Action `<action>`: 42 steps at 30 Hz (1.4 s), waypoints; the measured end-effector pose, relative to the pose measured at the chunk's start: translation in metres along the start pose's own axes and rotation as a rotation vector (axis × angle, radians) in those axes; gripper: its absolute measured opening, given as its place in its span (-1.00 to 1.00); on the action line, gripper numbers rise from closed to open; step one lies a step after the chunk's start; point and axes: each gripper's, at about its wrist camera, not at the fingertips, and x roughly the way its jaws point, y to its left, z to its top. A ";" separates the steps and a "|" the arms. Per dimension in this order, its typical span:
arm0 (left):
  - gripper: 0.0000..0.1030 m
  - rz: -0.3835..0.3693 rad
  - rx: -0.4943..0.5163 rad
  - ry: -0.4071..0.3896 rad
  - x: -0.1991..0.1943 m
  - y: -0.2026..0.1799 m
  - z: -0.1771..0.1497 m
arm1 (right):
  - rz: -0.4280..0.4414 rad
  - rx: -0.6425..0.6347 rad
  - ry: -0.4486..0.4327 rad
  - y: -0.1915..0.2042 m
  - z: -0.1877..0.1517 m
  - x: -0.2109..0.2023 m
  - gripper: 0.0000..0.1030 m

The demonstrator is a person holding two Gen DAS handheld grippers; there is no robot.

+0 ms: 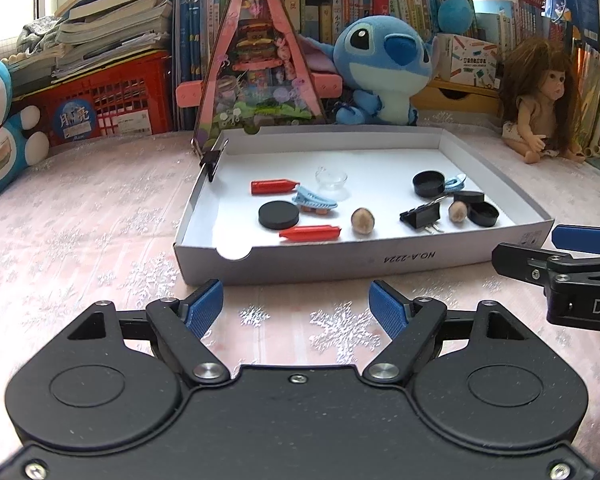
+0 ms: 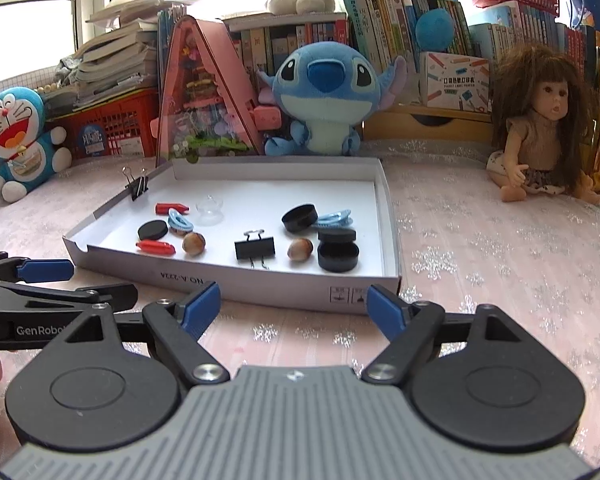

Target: Organize rigid objects

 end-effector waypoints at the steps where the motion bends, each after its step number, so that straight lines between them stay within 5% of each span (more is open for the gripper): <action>1: 0.53 0.002 -0.001 0.003 0.001 0.001 -0.001 | -0.001 -0.002 0.004 0.000 -0.001 0.001 0.71; 23: 0.62 0.030 -0.030 0.027 0.009 0.008 -0.008 | -0.058 0.011 0.092 0.001 -0.013 0.018 0.74; 42: 0.99 0.047 -0.043 0.053 0.015 0.010 -0.008 | -0.052 -0.008 0.133 0.004 -0.014 0.026 1.00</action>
